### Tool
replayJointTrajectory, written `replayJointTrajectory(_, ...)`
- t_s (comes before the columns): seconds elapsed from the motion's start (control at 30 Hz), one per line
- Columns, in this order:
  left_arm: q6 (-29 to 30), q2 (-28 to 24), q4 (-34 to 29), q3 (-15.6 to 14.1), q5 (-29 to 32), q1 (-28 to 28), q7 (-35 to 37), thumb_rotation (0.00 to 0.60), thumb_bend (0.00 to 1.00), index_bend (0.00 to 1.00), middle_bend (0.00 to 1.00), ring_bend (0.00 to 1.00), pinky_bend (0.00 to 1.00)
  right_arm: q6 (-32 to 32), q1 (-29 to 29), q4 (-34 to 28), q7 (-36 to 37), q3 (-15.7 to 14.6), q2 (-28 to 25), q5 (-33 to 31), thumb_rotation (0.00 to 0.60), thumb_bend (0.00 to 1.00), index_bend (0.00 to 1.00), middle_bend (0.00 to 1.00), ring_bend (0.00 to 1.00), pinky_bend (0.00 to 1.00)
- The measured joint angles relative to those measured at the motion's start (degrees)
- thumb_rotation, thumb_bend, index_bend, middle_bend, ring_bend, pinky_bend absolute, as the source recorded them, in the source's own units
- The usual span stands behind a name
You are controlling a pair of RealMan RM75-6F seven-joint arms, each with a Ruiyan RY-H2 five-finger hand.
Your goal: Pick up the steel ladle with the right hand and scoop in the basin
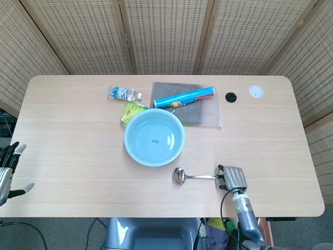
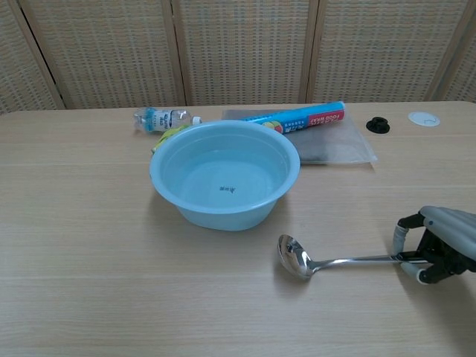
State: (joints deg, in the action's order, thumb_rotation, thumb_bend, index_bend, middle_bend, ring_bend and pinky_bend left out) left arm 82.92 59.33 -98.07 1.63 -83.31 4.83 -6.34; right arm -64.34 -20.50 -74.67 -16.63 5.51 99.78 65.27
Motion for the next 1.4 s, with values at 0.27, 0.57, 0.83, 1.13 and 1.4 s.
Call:
replayJointTrajectory(0.27,0.09,-0.04,0.01,-0.09,-0.15,-0.07,0.12,0.600,0.00,0.00,0.00,0.00,0.00,0.94,-0.16,-4.86,5.69,1.19,-5.93,2.14,0.600,0.82,0.76,0.98,0.96,1.00)
replayJointTrajectory(0.57,-0.06,0.14,0.00,-0.05,0.03,0.02,-0.31,0.600,0.00,0.00,0.00,0.00,0.00,1.02,-0.20,-7.29,9.36,2.71,-12.99,3.84,0.600,0.82,0.76,0.98,0.96,1.00)
replayJointTrajectory(0.83,-0.72,0.36,0.13,0.15,0.74,0.32,-0.65,0.600,0.00,0.00,0.00,0.00,0.00,0.31,-0.38,-9.08,10.55,3.82,-19.70,5.51,0.600,0.82,0.76,0.98,0.96,1.00)
replayJointTrajectory(1.13,-1.29,0.51,-0.17,0.32,1.33,0.68,-1.42,0.600,0.00,0.00,0.00,0.00,0.00,0.61,-4.00,-13.34,4.69,8.16,-24.66,4.22,0.600,0.83,0.76,0.98,0.96,1.00)
replayJointTrajectory(1.4,-2.32,0.58,-0.78,0.74,2.47,1.32,-2.19,0.600,0.00,0.00,0.00,0.00,0.00,2.82,-12.92,-17.50,-11.73,13.64,-24.78,-5.04,0.600,0.84,0.77,0.98,0.96,1.00)
